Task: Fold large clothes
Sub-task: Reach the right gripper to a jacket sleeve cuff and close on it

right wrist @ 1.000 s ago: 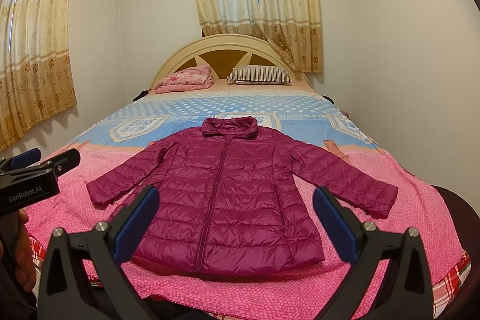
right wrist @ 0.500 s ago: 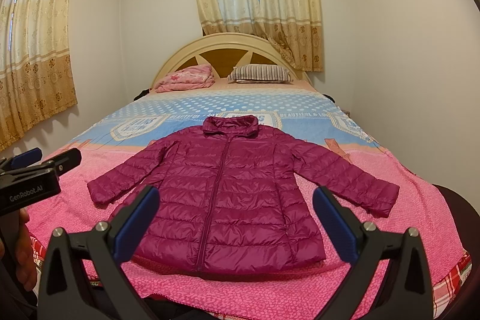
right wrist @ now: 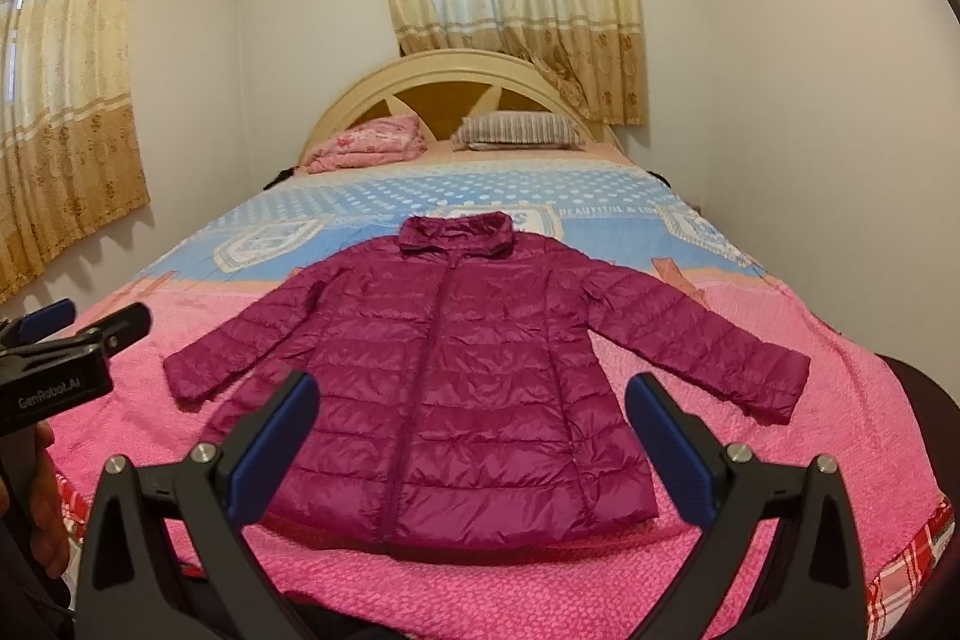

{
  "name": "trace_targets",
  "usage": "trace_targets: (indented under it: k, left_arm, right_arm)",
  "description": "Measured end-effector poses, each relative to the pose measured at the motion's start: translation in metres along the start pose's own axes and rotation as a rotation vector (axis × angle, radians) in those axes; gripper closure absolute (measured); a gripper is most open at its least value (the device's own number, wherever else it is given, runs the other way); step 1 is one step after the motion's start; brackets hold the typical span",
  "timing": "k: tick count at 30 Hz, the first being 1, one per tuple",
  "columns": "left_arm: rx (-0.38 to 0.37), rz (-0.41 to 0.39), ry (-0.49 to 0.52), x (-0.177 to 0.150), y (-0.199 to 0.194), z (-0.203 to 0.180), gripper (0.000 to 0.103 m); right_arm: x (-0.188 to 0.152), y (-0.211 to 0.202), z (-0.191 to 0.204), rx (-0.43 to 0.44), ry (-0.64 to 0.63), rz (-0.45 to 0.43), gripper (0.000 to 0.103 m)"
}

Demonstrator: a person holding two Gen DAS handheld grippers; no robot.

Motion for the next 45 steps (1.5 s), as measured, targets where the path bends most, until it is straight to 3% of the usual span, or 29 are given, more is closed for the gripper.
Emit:
trace_targets:
  k: [13, 20, 28, 36, 41, 45]
  left_arm:
    - [0.056, 0.050, 0.043, 0.006, 0.097, -0.007, 0.001]
    - [0.046, 0.070, 0.080, 0.013, 0.141, -0.028, 0.001]
    - [0.051, 0.151, 0.112, 0.006, 0.200, -0.050, 0.001]
    - [0.053, 0.189, 0.156, 0.001, 0.244, -0.065, 0.001]
    - [0.067, 0.227, 0.183, -0.004, 0.277, -0.073, 0.001]
    - [0.079, 0.244, 0.202, -0.008, 0.300, -0.076, 0.001]
  right_arm:
    - [-0.021, 0.077, -0.051, -0.041, 0.053, 0.124, 0.000]
    - [-0.037, 0.118, -0.092, -0.084, 0.097, 0.216, 0.000]
    - [-0.061, 0.157, -0.133, -0.125, 0.157, 0.313, 0.000]
    - [-0.078, 0.170, -0.183, -0.207, 0.229, 0.342, 0.000]
    - [-0.097, 0.171, -0.233, -0.307, 0.298, 0.379, 0.000]
    - [-0.111, 0.169, -0.264, -0.365, 0.339, 0.410, 0.011]
Point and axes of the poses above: each gripper's, at about its wrist camera, not at the fingertips, and y roughly the way its jaws point, z to its left, x to its top, the point moved 5 cm from there along y, roughly the way its jaws point, and after that the axes turned 14 degrees about -y, right-handed, at the moved point
